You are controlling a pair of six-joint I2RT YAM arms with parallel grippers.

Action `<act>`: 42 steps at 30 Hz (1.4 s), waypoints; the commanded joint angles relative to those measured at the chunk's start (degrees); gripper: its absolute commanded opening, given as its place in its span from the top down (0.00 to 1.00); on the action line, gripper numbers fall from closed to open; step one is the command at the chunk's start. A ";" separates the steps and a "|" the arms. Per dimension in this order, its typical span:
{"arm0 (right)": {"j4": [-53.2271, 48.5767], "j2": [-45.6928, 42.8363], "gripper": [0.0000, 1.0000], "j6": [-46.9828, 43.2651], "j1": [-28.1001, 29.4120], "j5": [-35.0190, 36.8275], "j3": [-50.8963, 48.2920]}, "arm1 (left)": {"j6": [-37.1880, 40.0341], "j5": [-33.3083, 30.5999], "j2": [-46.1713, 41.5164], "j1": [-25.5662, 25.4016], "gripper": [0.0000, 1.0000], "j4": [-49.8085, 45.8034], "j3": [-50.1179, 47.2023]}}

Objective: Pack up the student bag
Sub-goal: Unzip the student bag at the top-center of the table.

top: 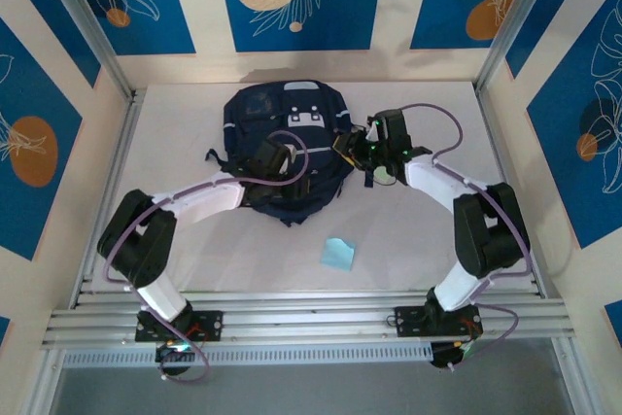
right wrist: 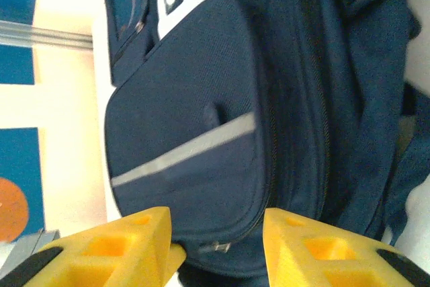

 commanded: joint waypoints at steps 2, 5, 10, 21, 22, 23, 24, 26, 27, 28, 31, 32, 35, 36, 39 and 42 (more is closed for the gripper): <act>-0.95 6.19 0.58 -2.78 -0.15 -1.59 3.99 | 4.28 2.61 2.13 -0.23 0.38 5.56 3.05; 1.04 9.69 0.58 -2.11 -0.07 -3.41 5.76 | 6.69 2.52 3.88 -0.27 0.33 5.20 5.16; 2.04 13.48 0.59 -1.79 0.94 -4.52 8.86 | 10.31 1.23 5.24 -0.28 0.31 1.97 7.94; 5.25 16.90 1.00 -0.20 1.26 -8.92 9.38 | 13.05 1.94 9.17 1.42 0.24 2.81 12.84; 5.36 16.73 1.00 -0.20 1.30 -9.25 9.38 | 12.63 2.58 9.92 1.82 0.24 2.73 13.64; 5.35 16.77 1.00 -0.29 1.34 -9.46 9.41 | 12.33 3.37 10.56 2.00 0.24 3.01 14.27; 5.38 16.67 1.00 -0.25 1.34 -9.68 9.47 | 12.28 3.95 11.10 2.15 0.24 3.49 14.49; 5.70 16.59 1.00 -0.14 1.34 -10.04 9.35 | 12.39 4.39 12.38 2.21 0.24 3.86 15.16; 5.89 16.61 1.00 0.00 1.34 -10.30 9.36 | 12.48 4.46 12.99 2.23 0.25 3.91 15.37; 6.30 16.67 1.00 0.16 1.34 -10.63 9.46 | 12.37 5.01 13.69 2.32 0.26 4.04 15.66; 6.90 16.76 1.00 0.56 1.51 -11.39 9.68 | 12.15 6.11 15.28 2.36 0.30 5.11 16.13; 6.92 16.74 1.00 0.37 1.69 -11.67 9.92 | 11.93 6.31 15.65 2.36 0.31 5.94 16.07; 6.93 16.78 1.00 0.13 2.02 -12.03 10.25 | 11.85 7.91 15.94 2.36 0.38 8.70 16.18; 6.97 16.79 1.00 0.14 2.09 -12.10 10.26 | 11.83 8.44 16.05 2.36 0.43 9.64 16.32; 7.43 17.06 1.00 0.51 2.13 -12.48 10.27 | 11.76 9.10 16.72 2.41 0.54 11.00 17.52; 7.60 17.20 1.00 0.68 2.24 -12.55 10.17 | 11.98 9.88 17.98 2.41 0.65 10.91 19.05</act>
